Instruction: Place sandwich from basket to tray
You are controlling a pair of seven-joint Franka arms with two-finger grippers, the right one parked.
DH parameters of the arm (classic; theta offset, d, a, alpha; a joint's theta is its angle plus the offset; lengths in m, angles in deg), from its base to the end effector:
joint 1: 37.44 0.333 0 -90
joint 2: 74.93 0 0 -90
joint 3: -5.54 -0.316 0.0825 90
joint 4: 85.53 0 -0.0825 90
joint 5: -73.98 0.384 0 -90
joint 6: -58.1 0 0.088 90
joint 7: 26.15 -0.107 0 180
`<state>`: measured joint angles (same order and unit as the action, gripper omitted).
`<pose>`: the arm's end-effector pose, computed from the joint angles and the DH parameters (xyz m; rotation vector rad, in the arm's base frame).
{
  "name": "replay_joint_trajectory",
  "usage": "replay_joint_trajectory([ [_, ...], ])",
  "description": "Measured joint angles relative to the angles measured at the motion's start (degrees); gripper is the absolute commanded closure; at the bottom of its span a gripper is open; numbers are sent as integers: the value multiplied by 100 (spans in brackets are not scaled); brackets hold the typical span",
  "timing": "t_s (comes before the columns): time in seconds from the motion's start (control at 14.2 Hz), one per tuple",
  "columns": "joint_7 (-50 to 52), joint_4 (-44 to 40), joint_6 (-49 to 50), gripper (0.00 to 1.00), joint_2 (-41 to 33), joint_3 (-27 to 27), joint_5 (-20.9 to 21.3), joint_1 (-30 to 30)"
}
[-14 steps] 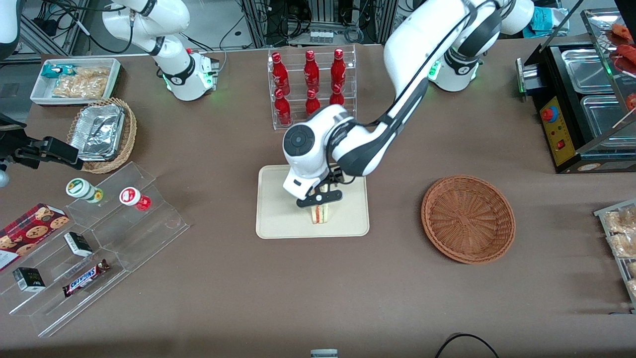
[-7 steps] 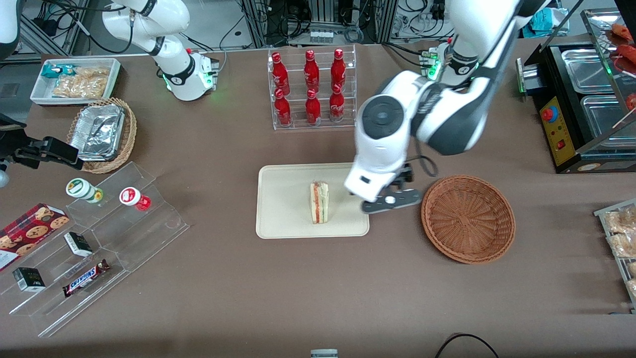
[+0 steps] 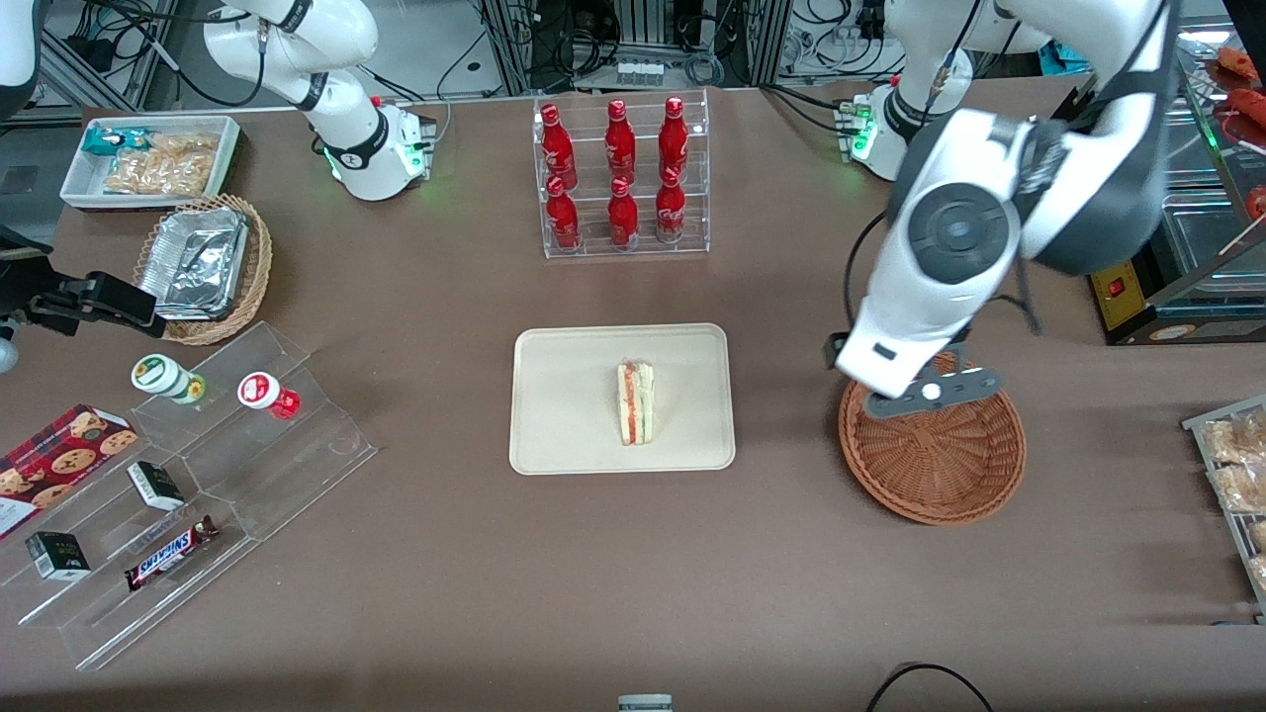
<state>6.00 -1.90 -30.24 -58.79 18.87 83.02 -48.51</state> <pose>0.5817 -0.2263 0.5118 -2.9573 -0.1885 0.1857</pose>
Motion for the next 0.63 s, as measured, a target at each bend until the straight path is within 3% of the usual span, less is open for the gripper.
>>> replay_joint_trajectory([
  [0.35, -1238, 14, 741, 0, -693, -6, -341, 848],
  [0.63, -1577, 15, 796, 0, -946, -11, -519, 1245],
])
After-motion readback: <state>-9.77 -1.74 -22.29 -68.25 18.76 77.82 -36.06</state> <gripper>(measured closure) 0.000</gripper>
